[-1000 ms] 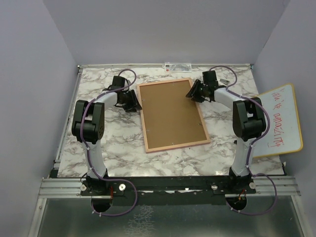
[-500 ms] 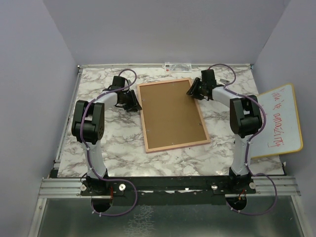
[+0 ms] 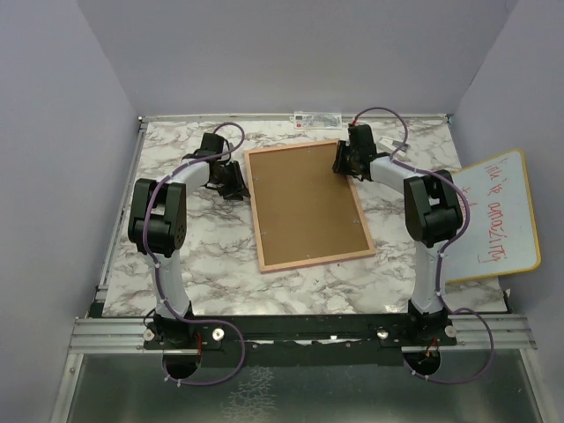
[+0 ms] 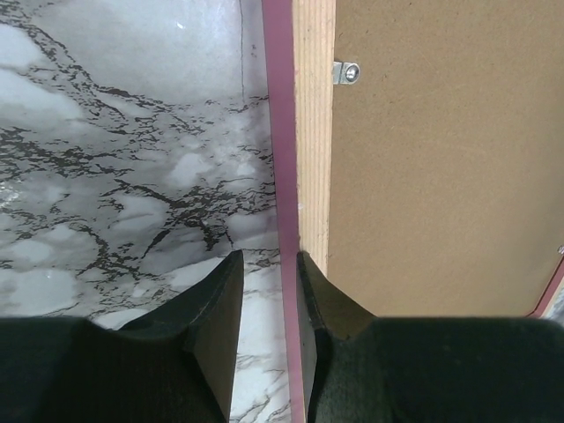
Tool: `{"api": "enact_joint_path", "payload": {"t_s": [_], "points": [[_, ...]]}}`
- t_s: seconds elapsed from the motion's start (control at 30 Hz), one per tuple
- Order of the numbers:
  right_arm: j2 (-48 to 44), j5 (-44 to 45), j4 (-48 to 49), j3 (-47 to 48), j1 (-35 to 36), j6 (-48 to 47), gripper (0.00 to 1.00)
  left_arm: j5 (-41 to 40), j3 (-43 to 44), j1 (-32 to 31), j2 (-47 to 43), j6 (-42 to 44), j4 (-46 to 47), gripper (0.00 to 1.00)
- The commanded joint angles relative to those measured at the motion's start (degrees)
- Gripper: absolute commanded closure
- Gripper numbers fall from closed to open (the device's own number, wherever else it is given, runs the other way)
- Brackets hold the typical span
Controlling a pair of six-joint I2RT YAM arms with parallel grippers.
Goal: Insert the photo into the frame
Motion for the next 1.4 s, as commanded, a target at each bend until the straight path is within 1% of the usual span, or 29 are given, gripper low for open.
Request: {"api": "enact_joint_path", "payload": {"t_s": [0.0, 0.1, 0.17, 0.23, 0.4, 0.57, 0.7, 0.8, 0.9, 0.97, 1.07, 1.17, 1.37], "points": [[-1.3, 2.2, -0.8, 0.8, -0.1, -3.8, 0.59, -2.0, 1.2, 0.3, 1.2, 1.8, -3.8, 0.69], [-6.0, -3.4, -2.6, 1.2, 0.0, -0.9, 0.57, -1.6, 2.7, 0.3, 0.3, 1.6, -4.0, 0.68], [-8.7, -7.1, -3.6, 1.3, 0.0, 1.1, 0.55, -1.8, 3.7, 0.3, -0.5, 1.1, -4.0, 0.66], [-10.4, -8.6, -5.0, 1.5, 0.5, 3.0, 0.54, -1.9, 4.7, 0.3, -1.5, 0.6, -4.0, 0.63], [-11.0, -7.6, -12.7, 4.6, 4.3, 4.6, 0.53, -3.7, 5.5, 0.4, -4.9, -0.6, -4.0, 0.58], [-11.4, -4.5, -19.6, 6.8, 11.8, 7.2, 0.52, -11.6, 1.9, 0.5, -11.9, -2.2, -4.1, 0.55], [-8.5, -2.4, -25.6, 10.6, 18.5, 9.8, 0.51, -19.1, -4.1, 0.8, -19.9, -4.1, -4.1, 0.52], [-5.1, -0.4, -29.3, 15.2, 23.5, 10.4, 0.49, -23.0, -10.0, 1.1, -26.2, -6.0, -3.9, 0.46], [-1.1, 3.0, -32.8, 20.6, 27.8, 10.6, 0.46, -25.1, -16.4, 1.7, -32.2, -8.5, -2.7, 0.42], [2.1, 4.8, -35.2, 24.3, 30.2, 11.5, 0.45, -26.0, -20.5, 2.1, -35.5, -10.4, -1.6, 0.42], [8.2, 5.0, -39.8, 30.0, 32.1, 13.0, 0.45, -24.3, -26.7, 3.4, -39.1, -14.6, -0.5, 0.43], [11.7, 6.0, -42.5, 33.7, 34.1, 13.3, 0.46, -22.0, -31.9, 4.7, -41.4, -17.4, 1.4, 0.43], [16.5, 8.2, -46.4, 39.0, 35.6, 12.7, 0.53, -18.2, -35.7, 5.7, -42.4, -18.6, 3.6, 0.43]]}}
